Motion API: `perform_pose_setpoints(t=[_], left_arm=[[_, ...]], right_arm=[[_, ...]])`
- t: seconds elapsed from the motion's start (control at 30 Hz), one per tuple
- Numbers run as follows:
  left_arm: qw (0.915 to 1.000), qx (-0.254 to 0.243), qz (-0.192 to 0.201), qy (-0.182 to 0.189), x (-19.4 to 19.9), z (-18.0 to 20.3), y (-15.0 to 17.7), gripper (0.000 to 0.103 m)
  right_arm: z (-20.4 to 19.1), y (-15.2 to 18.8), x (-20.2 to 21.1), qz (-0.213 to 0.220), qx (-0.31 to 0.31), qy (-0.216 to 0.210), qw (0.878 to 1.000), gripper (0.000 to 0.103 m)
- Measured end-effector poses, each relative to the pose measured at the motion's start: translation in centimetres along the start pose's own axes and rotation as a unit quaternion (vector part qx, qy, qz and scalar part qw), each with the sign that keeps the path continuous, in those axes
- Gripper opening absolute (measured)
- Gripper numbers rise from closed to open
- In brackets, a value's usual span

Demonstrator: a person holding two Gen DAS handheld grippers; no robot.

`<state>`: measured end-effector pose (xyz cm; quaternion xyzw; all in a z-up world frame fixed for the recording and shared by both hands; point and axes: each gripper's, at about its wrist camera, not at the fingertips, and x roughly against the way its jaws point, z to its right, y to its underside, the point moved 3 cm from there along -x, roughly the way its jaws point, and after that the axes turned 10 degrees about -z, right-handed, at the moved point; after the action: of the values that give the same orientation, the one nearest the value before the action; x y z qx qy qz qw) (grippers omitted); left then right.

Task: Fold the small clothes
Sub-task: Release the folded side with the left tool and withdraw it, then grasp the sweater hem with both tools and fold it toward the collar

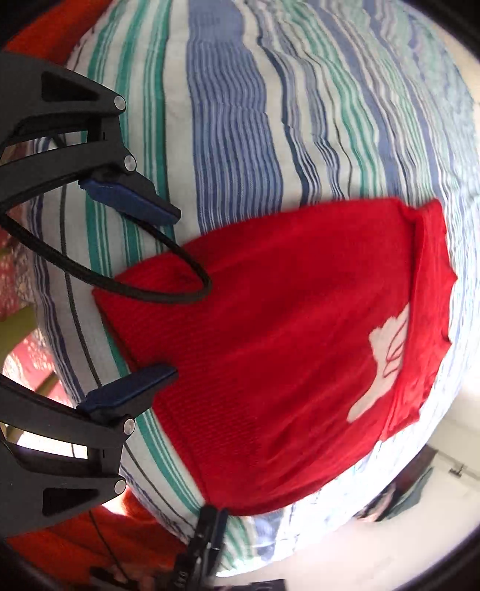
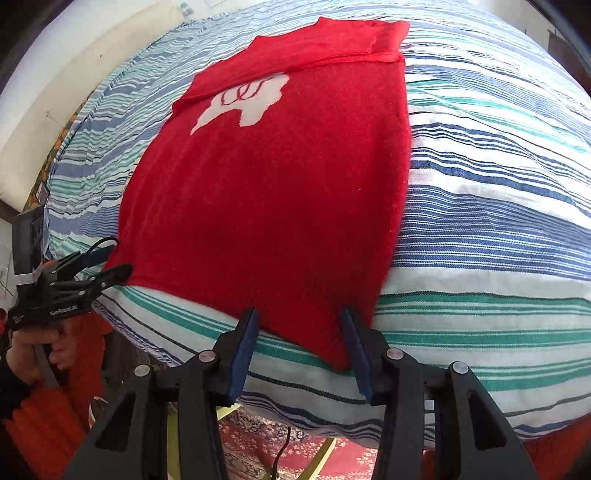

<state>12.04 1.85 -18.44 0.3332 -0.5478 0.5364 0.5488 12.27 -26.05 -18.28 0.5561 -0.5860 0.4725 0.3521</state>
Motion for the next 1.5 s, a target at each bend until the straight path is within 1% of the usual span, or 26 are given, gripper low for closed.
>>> perform_pose_setpoints(t=[0.13,0.2,0.43,0.6,0.73,0.8,0.9,0.93,0.97,1.0,1.03,1.1,1.17,1.27,1.33,1.37,1.4,1.43,1.5], left_arm=[[0.9999,-0.001,0.003,-0.01,0.0,0.3,0.3,0.079],[0.9999,-0.004,0.004,-0.016,-0.3,0.3,0.3,0.079],[0.9998,-0.004,0.001,-0.02,-0.2,0.2,0.5,0.08],[0.9997,-0.005,-0.001,-0.023,-0.4,0.2,0.4,0.082],[0.9998,0.002,-0.014,-0.011,-0.2,-0.2,0.6,0.082],[0.9996,0.006,-0.027,-0.003,0.2,-0.6,1.3,0.083],[0.9991,0.011,-0.04,0.003,1.5,-1.4,2.8,0.082],[0.999,0.016,-0.039,0.015,2.4,-1.9,3.4,0.082],[0.9987,0.026,-0.028,0.033,3.8,-2.4,4.0,0.082],[0.9982,0.034,-0.016,0.046,4.8,-2.8,4.3,0.082],[0.9964,0.049,0.005,0.069,6.3,-3.5,4.5,0.082],[0.9907,0.077,0.035,0.107,8.1,-4.8,4.3,0.084],[0.9824,0.109,0.045,0.145,8.8,-6.0,3.4,0.084],[0.9739,0.138,0.041,0.175,8.3,-6.5,2.0,0.084],[0.9727,0.136,0.039,0.184,7.7,-6.0,1.5,0.084],[0.9733,0.137,0.033,0.181,7.1,-5.9,1.3,0.084],[0.9739,0.148,0.017,0.171,5.7,-6.1,1.2,0.084],[0.9729,0.158,0.005,0.169,4.7,-6.3,1.0,0.083],[0.9678,0.178,-0.02,0.177,2.6,-6.9,1.1,0.082]], right_arm=[[0.6,0.3,0.2,0.016,-0.024,-0.016,0.999,0.052],[0.7,0.9,0.2,0.019,-0.024,-0.016,0.999,0.052],[0.0,0.3,-0.1,0.023,-0.021,-0.013,0.999,0.052],[0.0,0.4,-0.1,0.023,-0.021,-0.012,0.999,0.053],[-0.1,0.5,-0.1,0.023,-0.017,-0.01,1.0,0.053],[-0.1,0.6,0.0,0.022,-0.015,-0.012,1.0,0.053],[0.2,1.0,0.6,0.011,-0.025,-0.025,0.999,0.053],[0.3,1.2,0.9,0.002,-0.032,-0.032,0.999,0.053],[0.4,1.5,1.4,-0.006,-0.039,-0.036,0.999,0.053],[0.5,1.8,2.0,-0.015,-0.044,-0.034,0.998,0.054],[0.6,2.2,2.7,-0.02,-0.045,-0.033,0.998,0.054],[0.8,2.9,4.7,0.001,-0.042,-0.042,0.998,0.054],[1.5,3.3,6.4,0.026,-0.047,-0.062,0.997,0.056],[3.2,2.9,7.5,0.051,-0.078,-0.094,0.991,0.056],[4.2,2.3,7.1,0.051,-0.104,-0.105,0.988,0.056],[4.5,2.0,6.6,0.049,-0.111,-0.111,0.986,0.056],[4.7,1.7,6.1,0.045,-0.117,-0.121,0.985,0.056],[4.9,1.5,5.4,0.037,-0.123,-0.134,0.983,0.056],[5.4,0.8,4.2,0.022,-0.135,-0.151,0.979,0.056]])
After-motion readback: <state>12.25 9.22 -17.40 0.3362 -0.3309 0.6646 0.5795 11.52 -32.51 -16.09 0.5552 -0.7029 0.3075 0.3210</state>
